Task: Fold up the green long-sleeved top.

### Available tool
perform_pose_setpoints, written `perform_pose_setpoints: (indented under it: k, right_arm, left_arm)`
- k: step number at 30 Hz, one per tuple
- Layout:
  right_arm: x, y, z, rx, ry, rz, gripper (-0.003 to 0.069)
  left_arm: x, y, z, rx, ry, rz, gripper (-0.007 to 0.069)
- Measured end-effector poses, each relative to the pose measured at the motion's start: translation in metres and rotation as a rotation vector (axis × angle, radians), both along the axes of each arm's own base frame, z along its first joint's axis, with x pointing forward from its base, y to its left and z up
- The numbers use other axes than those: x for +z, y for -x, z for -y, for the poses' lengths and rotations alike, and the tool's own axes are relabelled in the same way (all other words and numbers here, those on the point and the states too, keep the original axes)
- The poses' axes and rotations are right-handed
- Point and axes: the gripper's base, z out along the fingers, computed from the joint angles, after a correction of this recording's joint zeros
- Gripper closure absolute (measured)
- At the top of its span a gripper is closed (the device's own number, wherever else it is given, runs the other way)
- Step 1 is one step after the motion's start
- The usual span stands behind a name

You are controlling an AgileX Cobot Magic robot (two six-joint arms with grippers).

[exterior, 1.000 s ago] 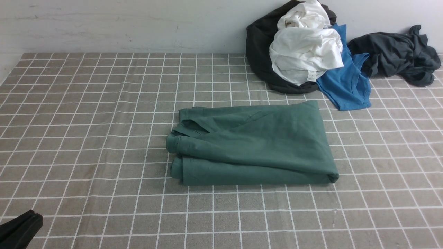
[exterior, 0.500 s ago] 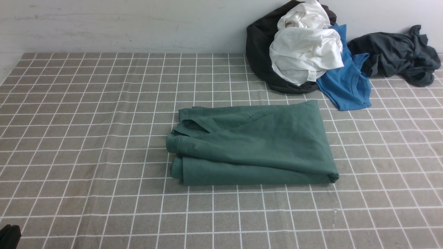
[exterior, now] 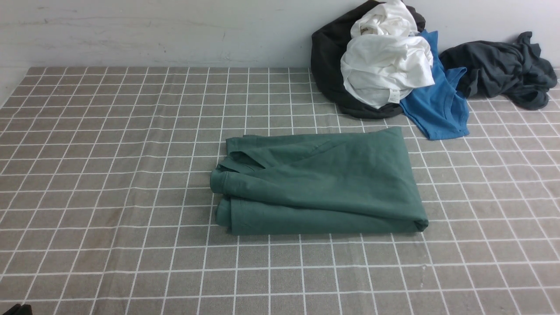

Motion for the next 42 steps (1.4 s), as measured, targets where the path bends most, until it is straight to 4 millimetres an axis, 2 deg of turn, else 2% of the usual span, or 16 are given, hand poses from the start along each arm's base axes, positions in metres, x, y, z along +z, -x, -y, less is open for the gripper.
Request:
perform_pose_setpoints:
  k: [42]
  right_arm:
    - [0.0,0.0,0.0,-0.003,-0.014,-0.001,0.0673]
  left_arm:
    - [0.0,0.0,-0.0001,0.001,0.0,0.0,0.0631]
